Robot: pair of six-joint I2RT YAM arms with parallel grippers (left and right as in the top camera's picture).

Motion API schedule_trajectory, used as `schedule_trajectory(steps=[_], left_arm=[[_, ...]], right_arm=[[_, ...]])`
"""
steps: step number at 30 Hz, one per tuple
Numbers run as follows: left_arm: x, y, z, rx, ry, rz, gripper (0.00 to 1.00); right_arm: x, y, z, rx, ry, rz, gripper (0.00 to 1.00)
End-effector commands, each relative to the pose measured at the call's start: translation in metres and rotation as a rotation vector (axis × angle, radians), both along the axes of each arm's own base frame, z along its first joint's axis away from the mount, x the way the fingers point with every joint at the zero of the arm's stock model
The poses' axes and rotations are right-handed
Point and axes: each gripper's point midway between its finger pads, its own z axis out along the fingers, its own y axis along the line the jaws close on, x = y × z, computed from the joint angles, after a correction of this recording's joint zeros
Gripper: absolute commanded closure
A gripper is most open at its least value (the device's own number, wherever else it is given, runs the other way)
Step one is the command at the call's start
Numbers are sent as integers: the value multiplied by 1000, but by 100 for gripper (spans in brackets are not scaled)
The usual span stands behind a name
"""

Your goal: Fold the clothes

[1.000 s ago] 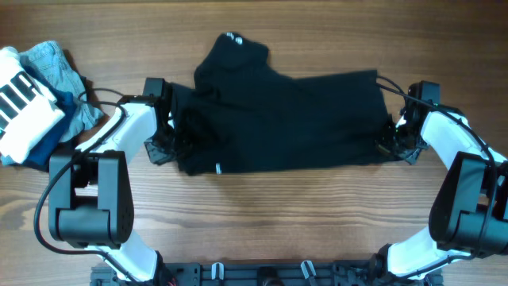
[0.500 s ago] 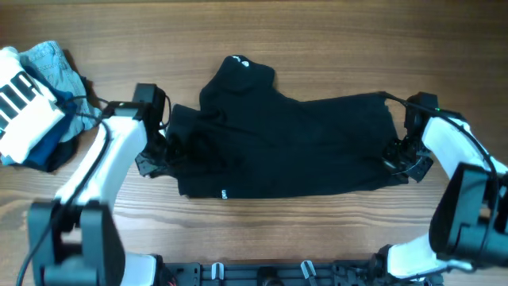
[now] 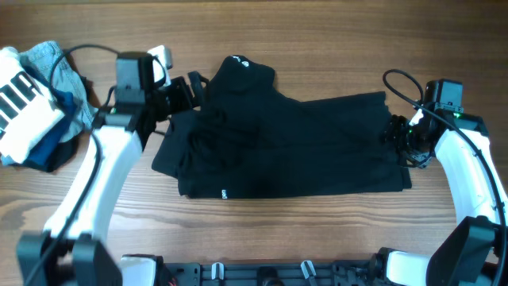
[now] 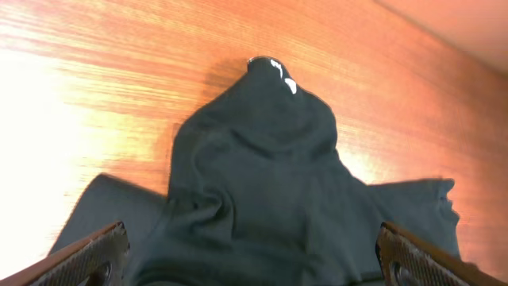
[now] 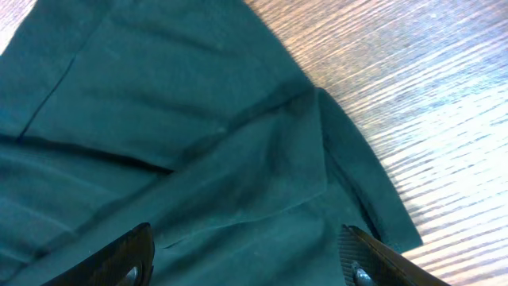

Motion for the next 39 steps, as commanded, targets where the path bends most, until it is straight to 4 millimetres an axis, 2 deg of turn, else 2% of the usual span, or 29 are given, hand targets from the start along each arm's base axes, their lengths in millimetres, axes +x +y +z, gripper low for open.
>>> schedule_trajectory(steps=[1, 4, 8, 11, 13, 16, 17, 19, 21, 22, 24, 27, 30, 33, 35, 39], left_arm=[[37, -14, -23, 60, 9, -121, 0], [77, -30, -48, 102, 12, -197, 0], [116, -44, -73, 104, -18, -216, 0], [128, -61, -96, 102, -44, -241, 0], [129, -72, -110, 103, -44, -260, 4], [127, -81, -124, 106, -32, -276, 23], [126, -82, -130, 111, -22, -278, 35], [126, -78, -136, 133, -10, -262, 70], [127, -76, -136, 138, -11, -257, 92], [128, -75, -134, 136, -14, -254, 96], [129, -73, -128, 129, -21, -241, 96], [132, -69, -107, 128, -51, -225, 96], [129, -62, -83, 97, -45, -176, 96], [115, -60, -77, 99, 2, -180, 96], [107, -58, -80, 91, 51, -166, 96], [94, -56, -90, 84, 127, -148, 96]], right_arm=[[5, 3, 8, 18, -30, 24, 25], [2, 4, 7, 21, -19, 24, 25], [1, 4, 7, 22, -14, 24, 25], [0, 4, 6, 23, -10, 24, 25], [0, 4, 6, 23, -11, 23, 25], [3, 4, 7, 21, -20, 22, 28], [4, 3, 7, 20, -25, 21, 28], [5, 3, 8, 19, -31, 21, 29], [6, 3, 8, 18, -33, 21, 29], [7, 3, 8, 16, -38, 23, 29], [10, 2, 11, 13, -50, 25, 29], [20, -1, 22, -1, -85, 47, 30], [40, -5, 41, -22, -126, 78, 29], [66, -10, 50, -30, -124, 124, 27], [85, -13, 45, -21, -107, 159, 25], [123, -18, 15, 2, -64, 209, 23]])
